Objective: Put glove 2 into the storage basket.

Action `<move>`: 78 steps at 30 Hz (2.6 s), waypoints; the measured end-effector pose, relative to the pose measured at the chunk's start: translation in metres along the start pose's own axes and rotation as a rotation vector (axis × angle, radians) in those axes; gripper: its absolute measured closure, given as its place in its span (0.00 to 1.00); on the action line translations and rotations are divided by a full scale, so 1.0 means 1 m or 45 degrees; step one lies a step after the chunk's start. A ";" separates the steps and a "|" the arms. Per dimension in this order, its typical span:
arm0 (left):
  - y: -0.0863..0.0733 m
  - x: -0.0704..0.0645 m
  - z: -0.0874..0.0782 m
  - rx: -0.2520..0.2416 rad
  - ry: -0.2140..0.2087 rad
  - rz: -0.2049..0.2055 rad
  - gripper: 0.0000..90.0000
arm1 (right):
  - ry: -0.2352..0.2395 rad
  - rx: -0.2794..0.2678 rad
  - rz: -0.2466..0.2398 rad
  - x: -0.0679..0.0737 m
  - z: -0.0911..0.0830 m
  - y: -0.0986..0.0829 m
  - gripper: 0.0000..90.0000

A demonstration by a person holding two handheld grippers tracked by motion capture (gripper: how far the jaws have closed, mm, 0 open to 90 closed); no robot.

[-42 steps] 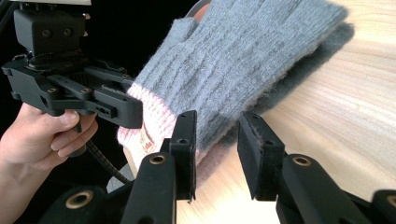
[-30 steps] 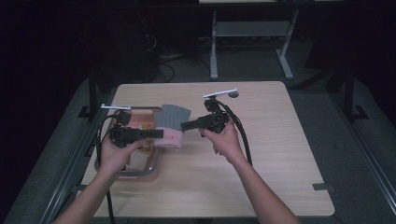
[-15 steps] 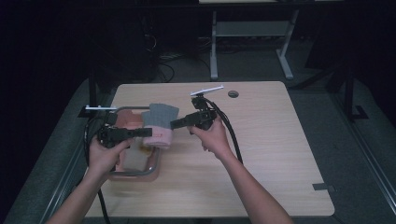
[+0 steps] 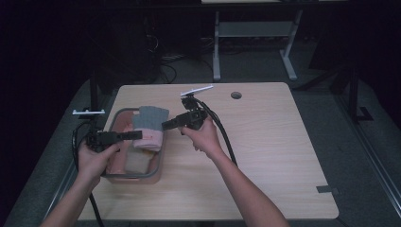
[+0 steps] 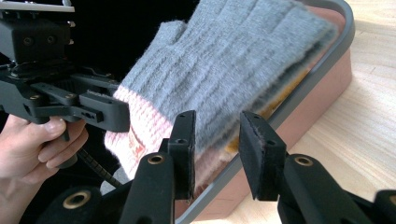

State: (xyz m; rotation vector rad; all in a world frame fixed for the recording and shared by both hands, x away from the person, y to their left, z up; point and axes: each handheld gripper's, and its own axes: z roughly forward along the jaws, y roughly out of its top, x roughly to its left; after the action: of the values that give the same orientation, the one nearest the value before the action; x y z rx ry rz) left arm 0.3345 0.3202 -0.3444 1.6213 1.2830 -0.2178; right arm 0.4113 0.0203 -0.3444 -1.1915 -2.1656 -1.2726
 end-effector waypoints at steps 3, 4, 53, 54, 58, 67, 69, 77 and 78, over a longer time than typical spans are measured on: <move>-0.001 0.004 -0.003 -0.009 0.007 -0.012 0.77 | -0.005 0.007 -0.002 -0.001 0.002 0.000 0.73; -0.002 0.007 -0.004 -0.006 0.010 -0.017 0.76 | -0.007 0.009 -0.001 -0.002 0.002 0.000 0.73; -0.011 0.055 -0.007 0.235 0.339 -0.058 0.54 | -0.097 0.001 -0.003 -0.014 -0.025 -0.015 0.67; -0.010 0.054 -0.008 0.228 0.339 -0.050 0.54 | -0.099 0.002 -0.004 -0.015 -0.026 -0.016 0.67; -0.005 0.047 -0.009 0.218 0.351 -0.015 0.54 | -0.102 -0.008 0.001 -0.017 -0.030 -0.018 0.66; 0.003 0.033 -0.006 0.172 0.316 0.004 0.52 | -0.116 -0.021 0.019 -0.027 -0.043 -0.026 0.64; 0.004 0.027 -0.003 0.163 0.299 0.023 0.52 | -0.130 -0.025 0.037 -0.034 -0.050 -0.029 0.62; 0.012 0.011 0.006 0.154 0.217 0.060 0.49 | -0.170 -0.053 0.044 -0.042 -0.068 -0.036 0.59; 0.012 0.009 0.007 0.149 0.210 0.061 0.49 | -0.171 -0.059 0.046 -0.043 -0.070 -0.037 0.59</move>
State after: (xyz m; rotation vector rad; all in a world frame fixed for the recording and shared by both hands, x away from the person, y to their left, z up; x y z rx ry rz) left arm 0.3511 0.3215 -0.3463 1.7981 1.3759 -0.1337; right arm 0.3987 -0.0687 -0.3555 -1.3649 -2.2078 -1.2674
